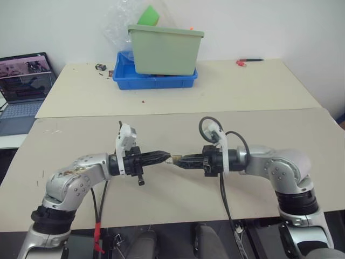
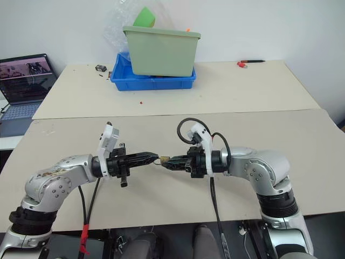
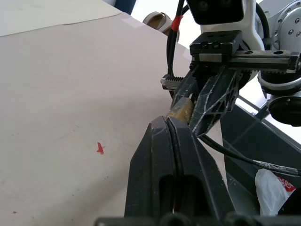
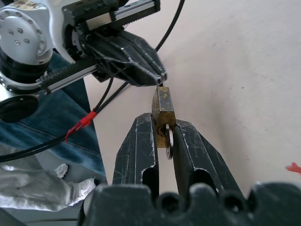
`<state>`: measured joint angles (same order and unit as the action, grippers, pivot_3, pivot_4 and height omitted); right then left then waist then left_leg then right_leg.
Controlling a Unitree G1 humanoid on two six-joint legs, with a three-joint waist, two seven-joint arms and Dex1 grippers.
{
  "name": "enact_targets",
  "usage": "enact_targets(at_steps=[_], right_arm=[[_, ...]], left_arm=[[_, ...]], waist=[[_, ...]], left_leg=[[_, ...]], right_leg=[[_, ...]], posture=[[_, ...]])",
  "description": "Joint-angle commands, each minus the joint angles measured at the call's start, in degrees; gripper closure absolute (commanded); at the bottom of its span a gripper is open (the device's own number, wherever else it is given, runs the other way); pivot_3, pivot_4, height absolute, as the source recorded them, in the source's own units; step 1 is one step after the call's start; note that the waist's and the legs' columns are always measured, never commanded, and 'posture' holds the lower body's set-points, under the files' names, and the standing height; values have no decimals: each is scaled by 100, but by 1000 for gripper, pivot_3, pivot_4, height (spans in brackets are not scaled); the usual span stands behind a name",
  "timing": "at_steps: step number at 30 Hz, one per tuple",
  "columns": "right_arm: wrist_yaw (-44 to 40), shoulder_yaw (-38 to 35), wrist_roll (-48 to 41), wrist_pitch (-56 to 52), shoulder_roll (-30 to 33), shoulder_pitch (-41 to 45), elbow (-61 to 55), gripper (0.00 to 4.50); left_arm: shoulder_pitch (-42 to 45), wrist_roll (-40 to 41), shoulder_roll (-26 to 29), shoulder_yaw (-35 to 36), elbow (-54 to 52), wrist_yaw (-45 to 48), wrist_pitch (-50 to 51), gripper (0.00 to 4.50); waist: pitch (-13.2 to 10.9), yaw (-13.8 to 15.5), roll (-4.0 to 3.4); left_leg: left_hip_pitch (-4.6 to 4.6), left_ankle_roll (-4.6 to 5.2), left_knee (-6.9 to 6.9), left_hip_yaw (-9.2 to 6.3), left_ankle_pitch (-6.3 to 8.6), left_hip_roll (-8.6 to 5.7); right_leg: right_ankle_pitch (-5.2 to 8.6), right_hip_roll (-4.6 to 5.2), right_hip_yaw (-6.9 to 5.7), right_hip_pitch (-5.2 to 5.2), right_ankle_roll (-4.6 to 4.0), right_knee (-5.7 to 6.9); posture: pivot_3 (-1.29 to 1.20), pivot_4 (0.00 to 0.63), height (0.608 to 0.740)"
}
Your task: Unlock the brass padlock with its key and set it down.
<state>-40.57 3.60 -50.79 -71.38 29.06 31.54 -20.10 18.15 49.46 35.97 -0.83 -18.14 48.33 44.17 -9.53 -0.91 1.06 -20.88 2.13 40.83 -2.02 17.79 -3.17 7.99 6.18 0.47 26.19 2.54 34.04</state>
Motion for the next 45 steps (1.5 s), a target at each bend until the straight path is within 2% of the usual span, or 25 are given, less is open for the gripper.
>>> enact_targets(at_steps=[1,21,30,45], right_arm=[[14,-275,-298,9,-66,151,-202,4415],[83,-528,-657,-58,-101,348,-135,4415],[297,-487,-345,99,-113,391,208,4415],[396,-513,-363,91,-193,472,257,4415]], left_arm=[[107,-7,16,100,-165,-16,62,4428],[69,22,-54,78,-319,-188,271,4428],[86,-8,-80,56,-384,-243,324,4428],[105,-20,-109,51,-413,-270,371,4428]], waist=[[0,3,0],[0,6,0],[0,4,1],[0,2,1]], left_leg=[[0,0,0,0,0,0],[0,0,0,0,0,0],[0,0,0,1,0,0],[0,0,0,3,0,0]], right_leg=[[0,0,0,0,0,0],[0,0,0,0,0,0],[0,0,1,0,0,0],[0,0,2,0,0,0]], posture=[[0,150,740],[0,150,740],[0,150,740],[0,150,740]])
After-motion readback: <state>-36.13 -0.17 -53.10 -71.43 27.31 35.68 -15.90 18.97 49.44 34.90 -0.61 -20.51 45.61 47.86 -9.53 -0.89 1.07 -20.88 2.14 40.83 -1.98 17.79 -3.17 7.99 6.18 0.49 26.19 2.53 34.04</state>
